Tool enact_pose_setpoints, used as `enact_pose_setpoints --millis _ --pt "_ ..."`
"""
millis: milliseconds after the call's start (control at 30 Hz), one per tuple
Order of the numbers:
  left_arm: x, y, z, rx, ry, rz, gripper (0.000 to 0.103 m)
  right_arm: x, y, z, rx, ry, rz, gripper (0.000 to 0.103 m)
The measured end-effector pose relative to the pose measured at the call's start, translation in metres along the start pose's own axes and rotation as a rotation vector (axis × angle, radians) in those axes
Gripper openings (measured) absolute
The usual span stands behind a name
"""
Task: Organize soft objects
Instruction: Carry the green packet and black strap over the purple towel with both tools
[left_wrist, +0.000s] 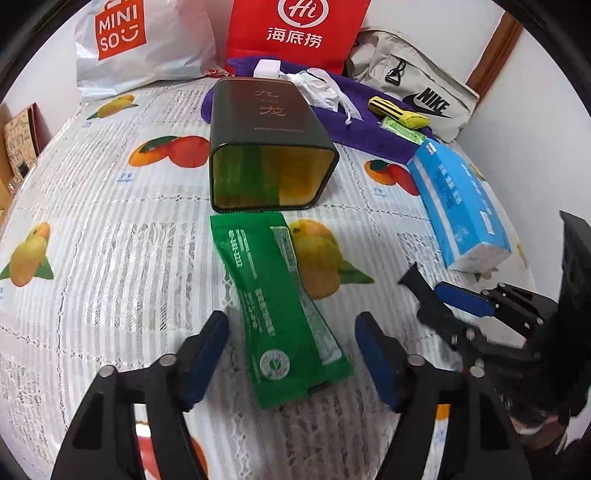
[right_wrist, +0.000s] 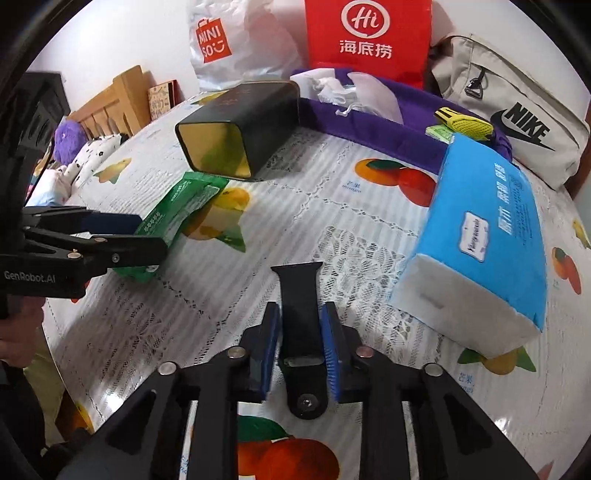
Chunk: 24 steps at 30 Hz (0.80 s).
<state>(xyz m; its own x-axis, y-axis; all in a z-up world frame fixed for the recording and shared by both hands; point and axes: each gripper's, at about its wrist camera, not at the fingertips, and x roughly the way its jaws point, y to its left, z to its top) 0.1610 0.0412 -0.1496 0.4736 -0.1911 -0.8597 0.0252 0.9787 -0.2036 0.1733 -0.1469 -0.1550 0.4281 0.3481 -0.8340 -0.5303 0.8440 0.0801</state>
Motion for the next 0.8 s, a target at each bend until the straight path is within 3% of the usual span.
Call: enact_pose_setpoints --millis 100,167,267,300,333,433,800 --pt "0.006 -0.008 0.004 0.021 -0.015 0.081 0.072 0.003 0.005 0.0 -0.021 -0.021 -0.021 0.032" --pt "0.011 -0.01 0.004 0.033 -0.028 0.128 0.072 0.002 0.005 -0.002 -0.036 -0.038 -0.032 0.022" --pt "0.014 -0.012 0.005 0.054 -0.057 0.205 0.053 0.0 -0.001 -0.004 -0.018 -0.04 -0.004 0.021" --pt "0.013 -0.012 0.006 0.055 -0.063 0.212 0.041 -0.001 -0.001 -0.005 -0.018 -0.038 -0.006 0.021" --pt "0.012 -0.009 0.007 0.044 -0.069 0.201 0.033 -0.002 -0.001 -0.005 -0.02 -0.038 -0.01 0.021" --pt "0.009 -0.001 0.01 0.012 -0.065 0.167 0.024 -0.009 -0.004 -0.01 0.0 -0.037 -0.013 0.02" --pt "-0.015 -0.002 -0.005 -0.01 -0.074 0.077 0.021 -0.039 -0.027 -0.035 0.091 -0.031 -0.063 0.02"
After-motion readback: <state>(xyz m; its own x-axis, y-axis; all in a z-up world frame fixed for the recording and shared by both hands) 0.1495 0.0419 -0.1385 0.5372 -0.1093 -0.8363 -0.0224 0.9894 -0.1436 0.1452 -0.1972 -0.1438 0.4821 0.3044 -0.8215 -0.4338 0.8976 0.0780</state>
